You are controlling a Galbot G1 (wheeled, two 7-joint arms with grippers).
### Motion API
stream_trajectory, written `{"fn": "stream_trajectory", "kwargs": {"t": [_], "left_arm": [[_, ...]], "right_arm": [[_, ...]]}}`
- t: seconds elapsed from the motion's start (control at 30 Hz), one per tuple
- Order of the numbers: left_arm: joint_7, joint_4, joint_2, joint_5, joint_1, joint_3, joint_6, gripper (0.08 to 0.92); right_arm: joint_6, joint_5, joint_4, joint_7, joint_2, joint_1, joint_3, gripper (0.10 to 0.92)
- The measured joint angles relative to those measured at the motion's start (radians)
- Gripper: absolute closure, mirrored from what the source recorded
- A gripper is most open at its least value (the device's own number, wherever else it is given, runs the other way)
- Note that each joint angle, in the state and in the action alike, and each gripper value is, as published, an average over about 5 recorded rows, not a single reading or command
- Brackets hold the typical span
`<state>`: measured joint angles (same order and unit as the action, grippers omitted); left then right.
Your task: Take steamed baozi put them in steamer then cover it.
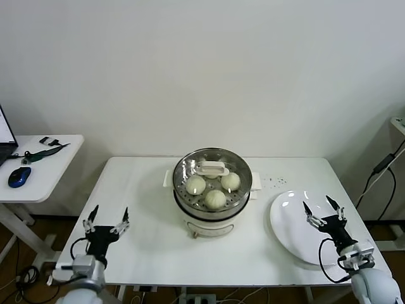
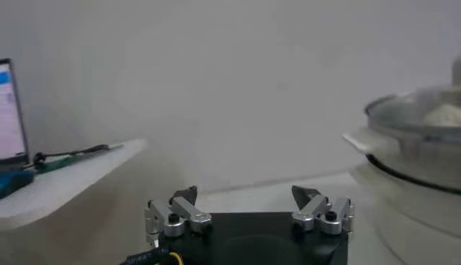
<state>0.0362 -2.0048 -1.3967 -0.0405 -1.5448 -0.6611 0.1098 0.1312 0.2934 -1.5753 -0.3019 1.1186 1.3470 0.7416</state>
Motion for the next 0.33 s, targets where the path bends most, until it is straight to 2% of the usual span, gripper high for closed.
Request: {"fn": "stream_trajectory", "kwargs": {"t": [0.17, 0.33], "left_arm": [[0.004, 0.017, -0.011, -0.042, -0.029, -0.021, -0.099, 0.177], [0.008, 0.019, -0.018, -0.056, -0.043, -0.029, -0.149, 0.177]], "right_arm": [[0.013, 0.011, -0.002, -0.003, 0.002, 0.014, 0.005, 0.203], [0.023, 0.017, -0.001, -0.005, 0.002, 0.022, 0.012, 0.203]]}}
